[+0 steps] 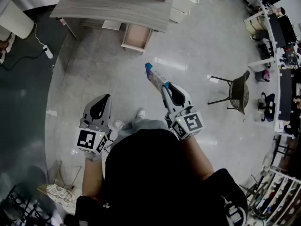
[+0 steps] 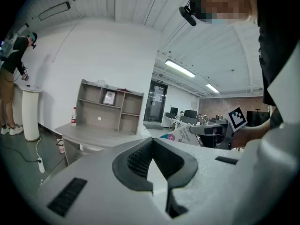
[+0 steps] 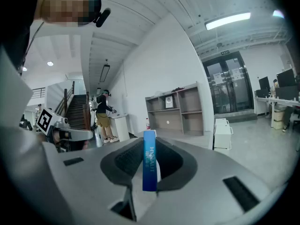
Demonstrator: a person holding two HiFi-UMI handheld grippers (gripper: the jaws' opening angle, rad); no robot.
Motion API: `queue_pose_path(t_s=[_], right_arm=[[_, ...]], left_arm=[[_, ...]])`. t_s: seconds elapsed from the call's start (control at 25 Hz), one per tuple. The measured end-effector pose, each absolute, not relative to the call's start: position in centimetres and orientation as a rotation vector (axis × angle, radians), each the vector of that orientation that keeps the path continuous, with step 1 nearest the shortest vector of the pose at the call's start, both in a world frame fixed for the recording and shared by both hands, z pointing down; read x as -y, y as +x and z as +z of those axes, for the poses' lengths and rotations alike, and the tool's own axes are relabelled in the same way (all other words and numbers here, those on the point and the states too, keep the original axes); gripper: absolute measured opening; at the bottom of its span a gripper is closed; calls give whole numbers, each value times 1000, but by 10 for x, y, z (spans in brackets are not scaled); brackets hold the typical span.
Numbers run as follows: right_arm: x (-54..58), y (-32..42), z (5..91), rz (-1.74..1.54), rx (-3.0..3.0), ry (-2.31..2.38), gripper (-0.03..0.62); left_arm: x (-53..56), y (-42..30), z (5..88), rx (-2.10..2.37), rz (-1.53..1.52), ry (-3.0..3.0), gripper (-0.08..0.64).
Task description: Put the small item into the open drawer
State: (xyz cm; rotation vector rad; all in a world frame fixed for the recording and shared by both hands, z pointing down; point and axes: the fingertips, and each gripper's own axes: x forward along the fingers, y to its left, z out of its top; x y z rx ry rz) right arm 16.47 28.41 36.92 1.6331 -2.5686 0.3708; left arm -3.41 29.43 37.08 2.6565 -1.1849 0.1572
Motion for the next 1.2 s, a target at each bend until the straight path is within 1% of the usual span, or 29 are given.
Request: queue_pose_path(t_s=[0.4, 0.72, 0.92, 1.2], right_arm=[[-271, 209, 375, 418, 2604, 1639, 87], [-248, 230, 382, 478, 2638, 1645, 89], [-220, 224, 389, 490, 2605, 1667, 89], [-156, 199, 398, 500, 2521, 1749, 89]], left_arm=[[-279, 14, 369, 1196, 216, 2634, 2], [-255, 44, 376, 1177, 249, 2646, 2], [-220, 40, 387, 1133, 265, 2645, 2], [-141, 16, 399, 1022, 243, 2657, 2]])
